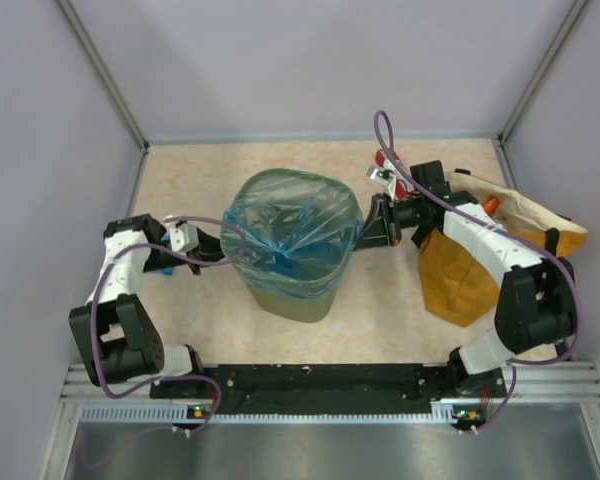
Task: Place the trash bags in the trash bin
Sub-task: Place the trash bag in the trash bin.
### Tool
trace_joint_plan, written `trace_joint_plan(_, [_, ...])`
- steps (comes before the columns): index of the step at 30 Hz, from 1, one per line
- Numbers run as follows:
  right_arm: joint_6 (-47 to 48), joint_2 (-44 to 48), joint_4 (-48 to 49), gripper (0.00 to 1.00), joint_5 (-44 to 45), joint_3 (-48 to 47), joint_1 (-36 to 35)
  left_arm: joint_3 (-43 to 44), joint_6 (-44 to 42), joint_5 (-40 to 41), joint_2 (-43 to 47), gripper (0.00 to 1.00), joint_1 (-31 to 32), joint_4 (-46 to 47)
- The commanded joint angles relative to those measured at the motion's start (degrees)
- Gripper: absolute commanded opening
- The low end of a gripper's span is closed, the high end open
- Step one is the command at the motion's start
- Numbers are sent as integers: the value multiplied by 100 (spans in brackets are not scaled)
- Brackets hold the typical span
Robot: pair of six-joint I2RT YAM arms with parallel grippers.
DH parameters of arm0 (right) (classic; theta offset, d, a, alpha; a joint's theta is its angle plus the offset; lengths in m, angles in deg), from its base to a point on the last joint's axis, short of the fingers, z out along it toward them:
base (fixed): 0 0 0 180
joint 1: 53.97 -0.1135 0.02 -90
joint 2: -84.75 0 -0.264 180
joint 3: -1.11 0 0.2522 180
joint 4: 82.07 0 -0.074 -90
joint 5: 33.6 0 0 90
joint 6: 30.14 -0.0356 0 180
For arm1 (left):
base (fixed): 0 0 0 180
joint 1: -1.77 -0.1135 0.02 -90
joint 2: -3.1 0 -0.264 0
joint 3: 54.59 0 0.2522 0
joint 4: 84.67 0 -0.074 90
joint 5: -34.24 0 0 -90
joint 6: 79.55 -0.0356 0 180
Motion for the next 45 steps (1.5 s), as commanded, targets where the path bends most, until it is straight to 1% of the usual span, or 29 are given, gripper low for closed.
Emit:
trace_joint_plan(1, [380,-95,58,0,-463,-3,39,253,-234,761,-205,3,-20,-893])
trace_joint_plan(6, [538,-306,58,0,-165,85,47,437,-138,919,-284,12,-38,-893])
trace_joint_plan(7, [547,-341,58,0,-138,94,47,481,-111,972,-293,16,-38,-902])
trace_joint_plan(11, [626,-447,58,0,-24,103,47,560,-58,1104,-267,43,-46,-893])
trace_joint_plan(13, [652,-482,58,0,20,138,47,569,-85,1087,-231,49,-81,-893])
trace_joint_plan(15, [679,-526,58,0,90,147,47,569,-111,1087,-205,52,-99,-902])
trace_joint_plan(16, [688,-561,58,0,117,156,47,569,-120,1095,-214,52,-108,-893])
trace_joint_plan(18, [696,-596,67,0,222,147,47,578,-120,1104,-231,44,-108,-893])
trace_joint_plan(21, [732,-667,76,0,406,112,39,587,-93,1139,-310,24,-99,-902])
trace_joint_plan(22, [740,-693,85,0,468,112,47,595,-93,1166,-336,13,-117,-893])
trace_joint_plan(23, [740,-737,93,0,521,112,39,596,-85,1175,-354,10,-117,-902])
trace_joint_plan(26, [732,-807,137,0,661,121,39,561,-102,1175,-354,10,-143,-893])
trace_joint_plan(27, [714,-825,172,0,705,129,39,569,-94,1175,-354,15,-152,-893])
trace_joint_plan(30, [661,-860,252,0,750,129,30,578,-102,1218,-337,36,-196,-893])
trace_joint_plan(31, [635,-860,252,0,724,121,39,604,-85,1219,-345,41,-213,-893])
trace_joint_plan(36, [661,-781,260,0,863,156,39,736,-6,1306,-301,58,-371,-893])
trace_joint_plan(37, [661,-781,278,0,864,147,30,745,-6,1341,-284,65,-389,-893])
trace_joint_plan(41, [635,-790,296,0,960,173,39,859,64,1386,-275,82,-477,-893])
trace_joint_plan(42, [626,-807,304,0,1004,173,30,877,82,1412,-266,88,-495,-893])
trace_joint_plan(43, [626,-825,313,0,1013,173,30,912,108,1438,-266,91,-495,-893])
trace_joint_plan(45, [617,-834,304,0,979,173,39,929,144,1456,-249,94,-521,-893])
